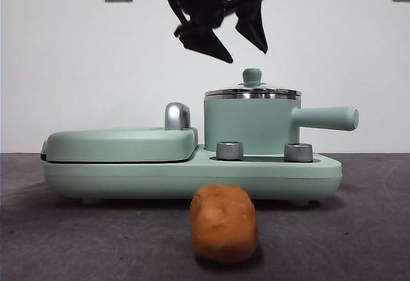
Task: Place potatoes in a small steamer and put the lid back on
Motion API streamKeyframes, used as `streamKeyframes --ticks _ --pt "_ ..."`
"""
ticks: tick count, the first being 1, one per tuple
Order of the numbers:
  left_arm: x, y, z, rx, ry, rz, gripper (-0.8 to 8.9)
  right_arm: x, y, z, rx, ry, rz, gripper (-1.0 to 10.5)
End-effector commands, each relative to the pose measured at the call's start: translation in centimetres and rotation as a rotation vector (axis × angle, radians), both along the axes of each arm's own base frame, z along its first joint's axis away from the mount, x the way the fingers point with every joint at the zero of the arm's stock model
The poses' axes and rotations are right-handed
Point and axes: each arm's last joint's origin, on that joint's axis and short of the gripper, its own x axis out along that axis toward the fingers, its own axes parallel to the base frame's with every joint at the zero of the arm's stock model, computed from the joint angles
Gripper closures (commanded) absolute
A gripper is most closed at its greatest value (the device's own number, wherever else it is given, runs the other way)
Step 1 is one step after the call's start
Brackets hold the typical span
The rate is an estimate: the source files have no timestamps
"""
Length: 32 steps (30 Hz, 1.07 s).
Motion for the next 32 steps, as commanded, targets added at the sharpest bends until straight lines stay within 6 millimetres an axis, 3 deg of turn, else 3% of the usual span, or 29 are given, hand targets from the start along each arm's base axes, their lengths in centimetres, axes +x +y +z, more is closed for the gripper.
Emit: streamKeyframes --ticks 1,18,24,32 --pt "0.6 -1.0 -0.4 -0.015 -0.024 -0.008 4.09 -0.1 0.0 0.6 0.007 -0.018 -0.001 5.0" --pt "1.0 -2.8 -3.2 0.020 0.006 -0.038 4.16 -0.1 0.0 0.6 0.007 -0.018 -0.001 5.0" --pt "0.9 -2.9 -3.1 0.027 -0.007 -0.046 5.70 -0.1 0.0 0.6 0.007 -0.018 -0.002 5.0" --pt "1.0 -2.8 -3.2 0.065 -0.042 -0.044 6.74 -0.1 0.0 0.6 0.007 -0.018 -0.003 5.0"
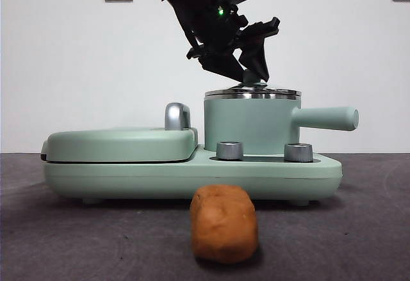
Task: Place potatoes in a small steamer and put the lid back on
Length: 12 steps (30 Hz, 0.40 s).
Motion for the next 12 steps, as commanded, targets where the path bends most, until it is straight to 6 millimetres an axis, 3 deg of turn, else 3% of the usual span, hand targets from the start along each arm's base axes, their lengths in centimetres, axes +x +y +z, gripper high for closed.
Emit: streamKeyframes --ticks 1,6,12 --pt "0.11 -0.72 0.11 0.012 -0.032 -0.032 6.91 -0.06 0.00 0.58 0.006 -0.018 -0.005 5.0" --pt "0.11 -0.73 0.11 0.011 -0.033 -0.032 7.68 -0.07 -0.01 0.59 0.005 -0.018 -0.007 5.0" --pt "0.17 -0.77 0.46 -0.006 -0.053 -0.031 7.68 -0.06 -0.01 0.58 0.005 -0.017 -0.008 5.0"
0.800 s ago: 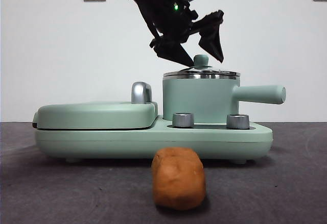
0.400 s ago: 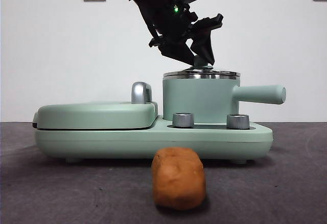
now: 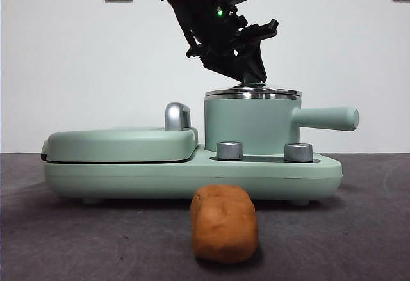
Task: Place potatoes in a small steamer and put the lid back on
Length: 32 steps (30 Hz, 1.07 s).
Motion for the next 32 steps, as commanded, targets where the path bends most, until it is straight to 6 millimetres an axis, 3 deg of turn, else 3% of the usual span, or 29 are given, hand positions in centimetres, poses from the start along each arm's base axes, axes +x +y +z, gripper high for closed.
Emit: streamKeyframes --ticks 1,8,16,20,26,32 --pt "0.1 -0.8 0.6 -0.024 -0.034 -0.022 7.68 -0.1 0.0 0.6 0.006 -0.017 -0.006 5.0" --pt "-0.8 0.3 3.3 -0.057 -0.064 -0.012 7.68 0.0 0.0 0.6 0.011 -0.016 -0.008 5.0" --pt "-2.7 2.9 7.8 -0.090 -0.111 0.006 7.67 1.9 0.4 0.3 0.075 0.099 0.018 5.1" --pt "-3.2 4.5 9.2 -0.086 -0.112 0.030 7.68 3.0 1.1 0.0 0.067 0.152 0.045 5.5" --pt "-3.5 7.7 10.9 -0.067 -0.105 0.105 7.68 4.9 3.6 -0.7 0.051 0.280 0.104 5.5" --pt "-3.5 11.1 12.5 -0.069 -0.116 0.182 7.68 6.8 8.4 -2.9 -0.042 0.455 0.178 5.5"
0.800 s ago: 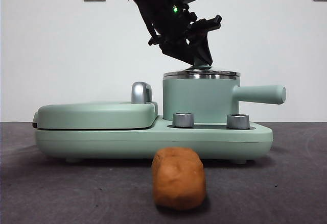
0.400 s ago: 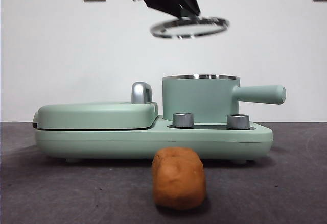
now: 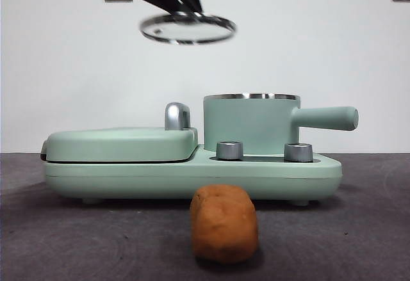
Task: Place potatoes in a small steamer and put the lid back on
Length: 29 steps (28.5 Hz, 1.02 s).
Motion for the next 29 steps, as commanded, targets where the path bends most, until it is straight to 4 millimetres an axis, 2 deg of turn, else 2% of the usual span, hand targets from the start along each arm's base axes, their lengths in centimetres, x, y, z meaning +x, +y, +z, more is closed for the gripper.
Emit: streamKeyframes --ticks 1,9,14,20,26,29 --pt "-0.4 1.3 2.4 -0.037 -0.075 0.025 7.68 0.7 2.6 -0.8 -0.037 0.073 0.029 5.5" --pt "0.5 5.0 2.7 -0.036 -0.048 0.132 7.68 2.2 9.9 -6.1 -0.242 0.257 0.114 5.5" --pt "1.0 6.3 2.7 -0.067 -0.035 0.188 7.69 3.2 13.3 -9.3 -0.372 0.376 0.133 5.5" --pt "1.3 7.1 2.7 -0.089 -0.023 0.224 7.92 4.1 16.8 -12.1 -0.494 0.430 0.157 5.5" --pt "1.3 7.2 2.7 -0.089 -0.022 0.226 7.92 4.9 18.1 -15.2 -0.582 0.454 0.138 5.6" --pt "1.3 7.2 2.7 -0.090 -0.022 0.226 7.92 5.0 18.4 -15.3 -0.568 0.442 0.138 6.9"
